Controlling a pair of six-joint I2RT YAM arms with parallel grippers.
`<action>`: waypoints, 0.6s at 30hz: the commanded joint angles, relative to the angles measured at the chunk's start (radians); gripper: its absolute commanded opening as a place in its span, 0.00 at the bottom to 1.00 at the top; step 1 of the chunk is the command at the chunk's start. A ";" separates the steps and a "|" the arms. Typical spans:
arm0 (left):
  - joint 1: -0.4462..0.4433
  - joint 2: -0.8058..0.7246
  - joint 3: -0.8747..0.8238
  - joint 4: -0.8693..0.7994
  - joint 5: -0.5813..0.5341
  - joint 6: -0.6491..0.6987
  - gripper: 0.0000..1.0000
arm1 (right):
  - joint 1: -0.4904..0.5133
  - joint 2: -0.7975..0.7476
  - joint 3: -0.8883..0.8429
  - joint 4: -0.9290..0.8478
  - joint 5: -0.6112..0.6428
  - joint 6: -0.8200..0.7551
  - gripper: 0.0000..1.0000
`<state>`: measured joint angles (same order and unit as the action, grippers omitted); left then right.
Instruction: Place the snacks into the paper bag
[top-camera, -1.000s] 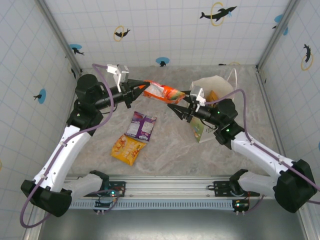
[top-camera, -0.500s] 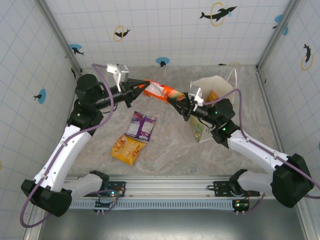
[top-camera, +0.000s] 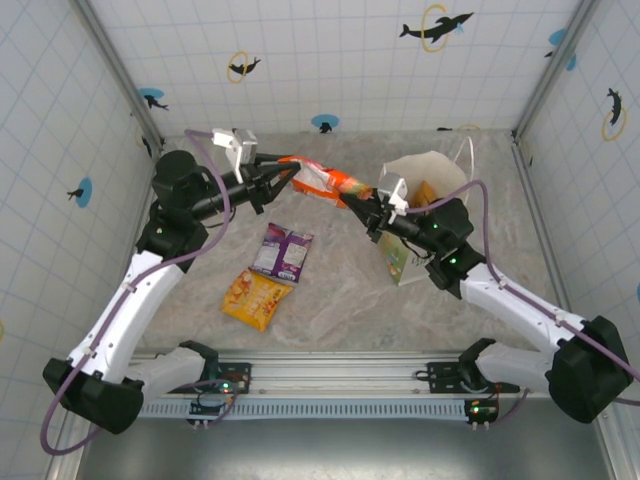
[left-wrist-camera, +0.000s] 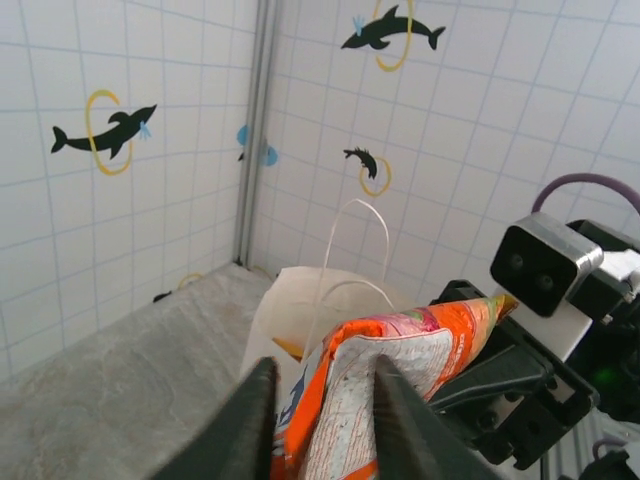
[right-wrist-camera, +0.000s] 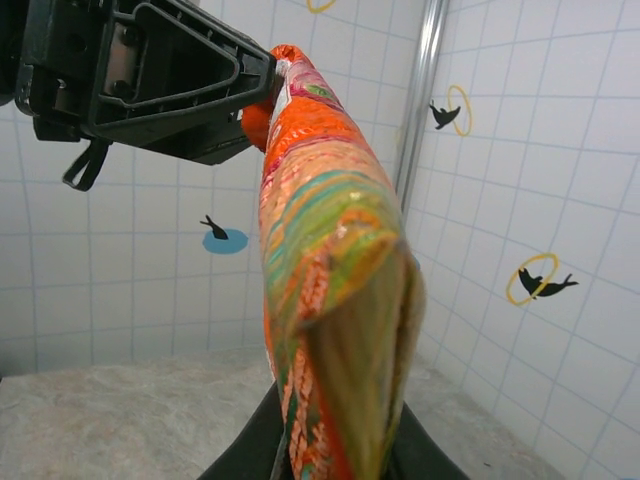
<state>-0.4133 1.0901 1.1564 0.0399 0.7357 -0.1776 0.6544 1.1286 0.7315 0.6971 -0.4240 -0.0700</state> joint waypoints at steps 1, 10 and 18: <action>-0.003 -0.023 -0.022 0.035 -0.048 0.009 0.43 | -0.001 -0.060 -0.006 0.024 0.082 -0.040 0.10; -0.002 -0.029 -0.071 0.035 -0.209 -0.004 0.66 | -0.031 -0.164 0.009 -0.008 0.153 -0.045 0.10; -0.002 0.000 -0.103 0.024 -0.336 -0.043 0.71 | -0.089 -0.278 0.017 -0.113 0.347 -0.038 0.11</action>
<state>-0.4133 1.0828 1.0580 0.0536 0.4690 -0.1928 0.5858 0.8970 0.7288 0.5880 -0.1890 -0.1055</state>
